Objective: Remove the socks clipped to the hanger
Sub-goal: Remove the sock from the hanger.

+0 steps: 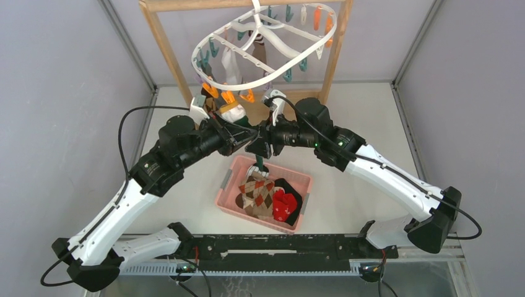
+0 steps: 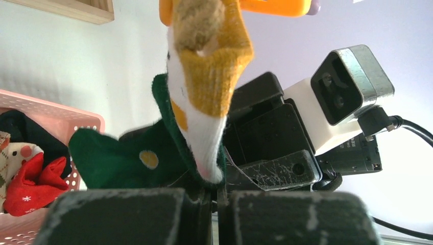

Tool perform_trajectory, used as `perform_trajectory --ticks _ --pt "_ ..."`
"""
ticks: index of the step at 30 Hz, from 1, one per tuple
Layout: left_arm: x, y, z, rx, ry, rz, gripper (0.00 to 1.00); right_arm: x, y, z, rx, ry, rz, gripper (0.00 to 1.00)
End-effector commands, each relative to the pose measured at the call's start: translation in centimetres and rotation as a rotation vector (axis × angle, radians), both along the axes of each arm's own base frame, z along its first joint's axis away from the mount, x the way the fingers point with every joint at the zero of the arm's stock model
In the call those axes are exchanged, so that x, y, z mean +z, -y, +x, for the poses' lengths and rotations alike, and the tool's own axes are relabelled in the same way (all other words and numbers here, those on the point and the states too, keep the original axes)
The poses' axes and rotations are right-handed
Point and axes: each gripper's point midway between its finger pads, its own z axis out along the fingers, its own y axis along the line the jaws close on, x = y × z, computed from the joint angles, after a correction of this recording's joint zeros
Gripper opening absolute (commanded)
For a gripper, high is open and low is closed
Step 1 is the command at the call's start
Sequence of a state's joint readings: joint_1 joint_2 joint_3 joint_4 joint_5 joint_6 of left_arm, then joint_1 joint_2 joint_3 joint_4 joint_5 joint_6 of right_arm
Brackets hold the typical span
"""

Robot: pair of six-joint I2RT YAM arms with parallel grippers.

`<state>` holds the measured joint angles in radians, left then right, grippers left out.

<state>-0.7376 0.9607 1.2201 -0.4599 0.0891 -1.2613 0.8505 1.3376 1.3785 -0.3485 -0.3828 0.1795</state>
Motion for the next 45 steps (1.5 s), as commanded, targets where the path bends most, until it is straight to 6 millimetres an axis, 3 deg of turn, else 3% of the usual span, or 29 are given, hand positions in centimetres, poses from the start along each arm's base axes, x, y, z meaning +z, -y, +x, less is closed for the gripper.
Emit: perform_trajectory --ticks 1,6,8,13,30,33,45 --pt "0.6 0.0 -0.5 -0.012 0.020 -0.041 0.01 1.3 -0.5 -0.1 0.029 -0.004 0.053 0.42" --pt "-0.4 -0.4 -0.3 0.002 0.012 -0.005 0.13 0.9 -0.3 -0.4 0.032 -0.029 0.043 0.06" --pt "-0.5 -0.5 -0.2 0.007 0.015 0.015 0.22 0.9 -0.2 -0.4 0.029 -0.031 0.040 0.00" --pt "-0.4 -1.4 -0.1 0.025 0.024 0.079 0.49 0.9 -0.2 -0.5 0.025 -0.032 0.038 0.00" --pt "0.9 -4.4 0.8 0.112 0.076 0.172 0.78 0.4 0.1 -0.8 0.026 -0.049 0.017 0.00" --pt "1.7 -4.8 1.5 0.130 0.091 0.188 0.97 0.4 0.1 -0.8 0.026 -0.048 0.018 0.00" --pt "5.0 -6.6 5.7 0.271 0.239 0.219 1.00 0.4 0.1 -1.1 0.027 -0.053 0.015 0.00"
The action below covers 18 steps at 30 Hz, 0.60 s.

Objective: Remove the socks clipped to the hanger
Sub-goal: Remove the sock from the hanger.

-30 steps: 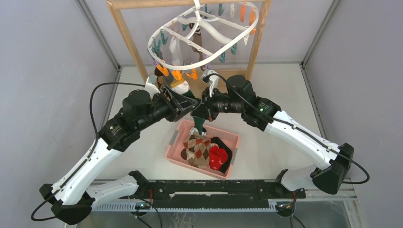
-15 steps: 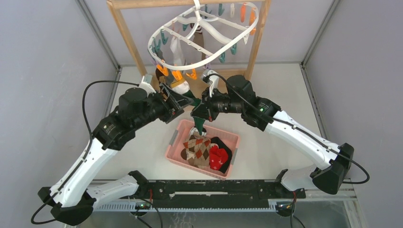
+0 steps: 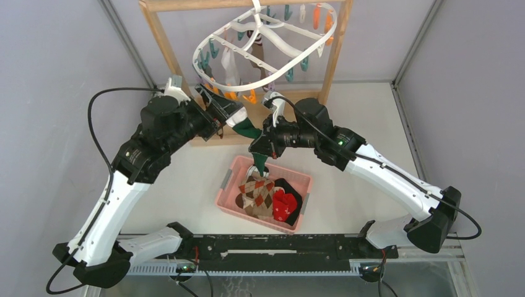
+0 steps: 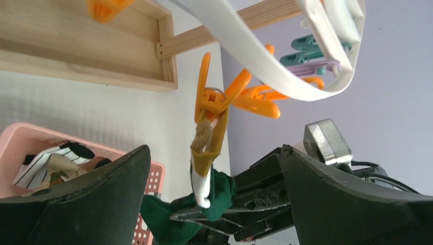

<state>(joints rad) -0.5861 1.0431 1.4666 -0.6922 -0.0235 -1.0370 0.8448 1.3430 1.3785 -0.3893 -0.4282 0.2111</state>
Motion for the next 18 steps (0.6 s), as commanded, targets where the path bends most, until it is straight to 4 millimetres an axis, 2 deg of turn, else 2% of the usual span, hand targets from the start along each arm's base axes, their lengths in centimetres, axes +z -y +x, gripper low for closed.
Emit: perform_trajectory --ticks 1,10,18 --pt "2.9 -1.0 1.5 0.057 0.155 0.011 0.99 1.3 0.0 -0.2 -0.002 0.018 0.031 0.00" --pt "2.5 -1.9 3.0 0.099 0.239 0.112 0.85 1.1 -0.1 -0.2 -0.001 0.012 0.028 0.00" --pt "1.8 -1.9 3.8 0.098 0.253 0.175 0.79 0.9 -0.2 -0.1 0.000 0.005 0.023 0.00"
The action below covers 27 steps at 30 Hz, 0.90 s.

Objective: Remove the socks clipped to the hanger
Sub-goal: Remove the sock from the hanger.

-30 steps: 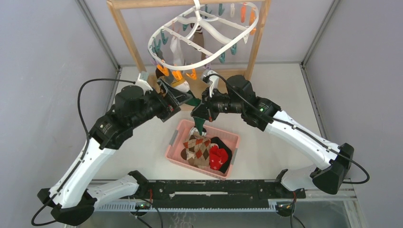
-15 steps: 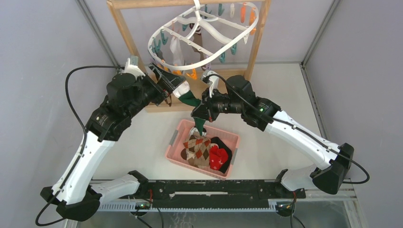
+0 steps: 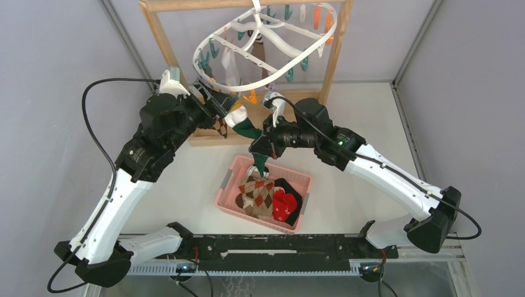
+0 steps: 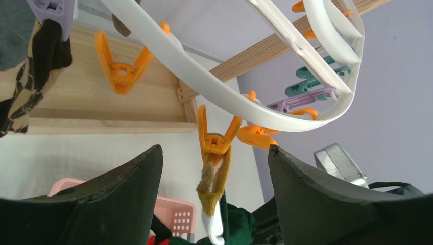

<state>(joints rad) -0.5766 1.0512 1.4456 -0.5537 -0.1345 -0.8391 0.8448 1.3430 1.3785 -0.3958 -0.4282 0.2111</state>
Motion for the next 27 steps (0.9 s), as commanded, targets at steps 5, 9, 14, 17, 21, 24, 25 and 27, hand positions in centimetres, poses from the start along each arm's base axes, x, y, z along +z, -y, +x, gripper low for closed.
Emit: perform_trajectory --ticks 5,9,14,17,21,24,25,27 --pt "0.2 -0.3 1.6 0.020 0.068 0.087 0.77 0.9 -0.3 0.0 0.000 0.006 0.027 0.00" --pt "0.1 -0.3 2.0 0.027 0.075 0.121 0.76 0.8 -0.3 0.0 0.001 0.005 0.026 0.00" --pt "0.3 -0.5 2.5 0.038 0.087 0.149 0.73 0.6 -0.3 0.1 -0.001 0.000 0.020 0.00" --pt "0.3 -0.5 2.7 0.042 0.088 0.159 0.70 0.6 -0.3 0.1 0.001 -0.002 0.019 0.00" --pt "0.5 -0.6 2.8 0.052 0.098 0.160 0.68 0.4 -0.4 0.1 0.002 -0.006 0.014 0.00" --pt "1.0 -0.7 2.9 0.059 0.114 0.157 0.68 0.3 -0.4 0.0 0.004 -0.009 0.013 0.00" --pt "1.2 -0.7 2.9 0.060 0.122 0.155 0.68 0.2 -0.4 0.0 0.005 -0.011 0.012 0.00" --pt "1.7 -0.7 3.0 0.060 0.138 0.147 0.68 0.1 -0.5 0.0 0.008 -0.012 0.010 0.00"
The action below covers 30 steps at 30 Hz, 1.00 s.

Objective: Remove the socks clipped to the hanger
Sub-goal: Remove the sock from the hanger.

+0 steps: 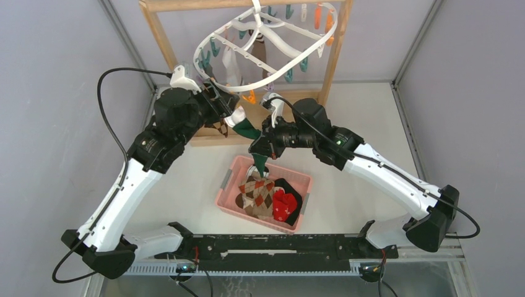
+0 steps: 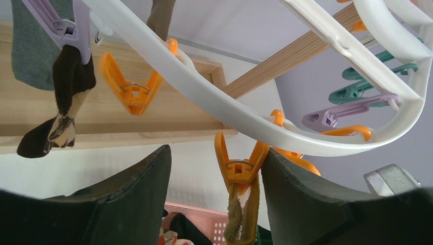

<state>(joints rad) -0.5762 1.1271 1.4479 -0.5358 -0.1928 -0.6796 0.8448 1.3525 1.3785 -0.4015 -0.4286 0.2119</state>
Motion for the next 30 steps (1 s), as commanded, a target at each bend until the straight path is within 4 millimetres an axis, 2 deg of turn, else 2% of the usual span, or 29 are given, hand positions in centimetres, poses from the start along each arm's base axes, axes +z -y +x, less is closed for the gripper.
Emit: perform_trajectory --ticks 1,7,12,23,30 --pt "4.3 -0.6 0.3 0.020 0.128 -0.040 0.69 0.7 -0.4 -0.1 0.008 0.000 0.023 0.00" --pt "5.2 -0.3 0.5 0.012 0.148 -0.051 0.69 0.5 -0.4 0.0 0.008 -0.002 0.020 0.00" --pt "5.6 -0.2 0.8 0.012 0.153 -0.046 0.65 0.3 -0.5 0.0 0.011 -0.006 0.016 0.00" --pt "5.5 0.0 1.0 0.012 0.141 -0.038 0.47 -0.2 -0.5 0.0 0.016 -0.016 0.002 0.00" --pt "5.6 0.2 1.1 0.005 0.140 -0.040 0.30 -0.3 -0.4 0.0 0.017 -0.017 -0.002 0.00"
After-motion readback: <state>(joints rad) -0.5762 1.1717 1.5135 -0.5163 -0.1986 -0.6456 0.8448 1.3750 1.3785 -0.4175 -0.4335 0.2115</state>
